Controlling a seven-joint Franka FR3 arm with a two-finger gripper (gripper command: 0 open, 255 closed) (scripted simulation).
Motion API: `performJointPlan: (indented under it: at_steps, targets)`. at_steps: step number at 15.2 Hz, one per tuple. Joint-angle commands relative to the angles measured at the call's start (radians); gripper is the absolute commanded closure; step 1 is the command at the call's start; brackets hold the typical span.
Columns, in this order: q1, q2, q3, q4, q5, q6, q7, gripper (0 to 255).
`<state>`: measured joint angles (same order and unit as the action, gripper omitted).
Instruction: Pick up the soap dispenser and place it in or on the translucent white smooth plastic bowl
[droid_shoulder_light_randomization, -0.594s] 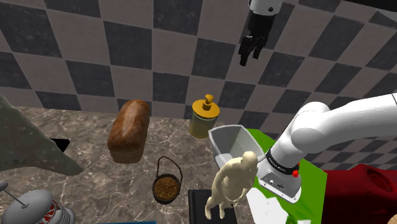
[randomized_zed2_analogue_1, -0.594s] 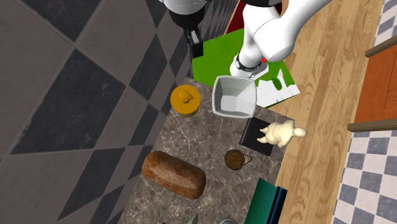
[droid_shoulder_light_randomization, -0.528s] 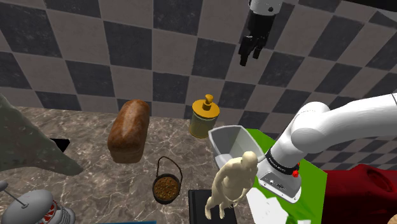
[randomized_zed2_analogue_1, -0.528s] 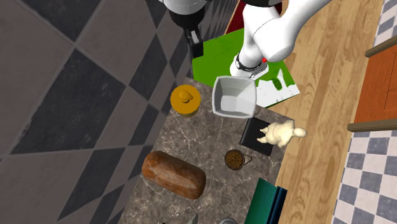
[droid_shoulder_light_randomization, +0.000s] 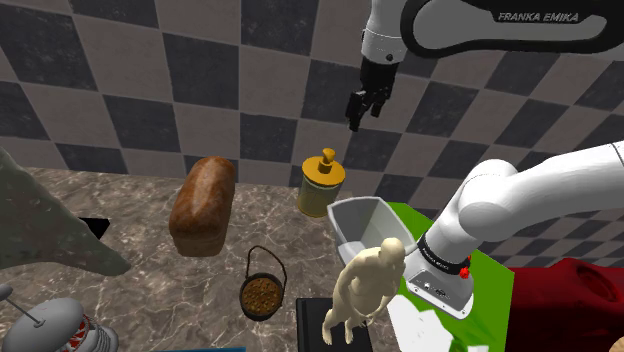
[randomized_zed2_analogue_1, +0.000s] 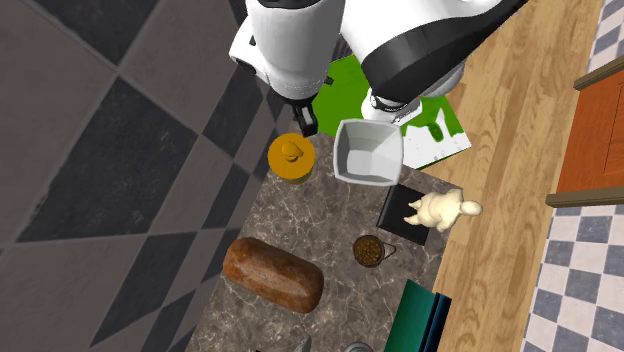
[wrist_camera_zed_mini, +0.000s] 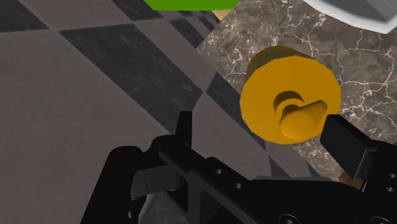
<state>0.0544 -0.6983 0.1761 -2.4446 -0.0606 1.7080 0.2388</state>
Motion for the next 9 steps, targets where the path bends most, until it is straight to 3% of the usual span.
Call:
performJointPlan:
  at_steps: [1,7,9]
  targets:
    - [0.009,0.038,0.039,-0.030,0.006,0.077,0.043,0]
    - [0.017,0.171,0.145,-0.092,-0.010,0.289,0.163,0]
    - [0.016,0.178,0.147,-0.103,-0.013,0.308,0.167,0]
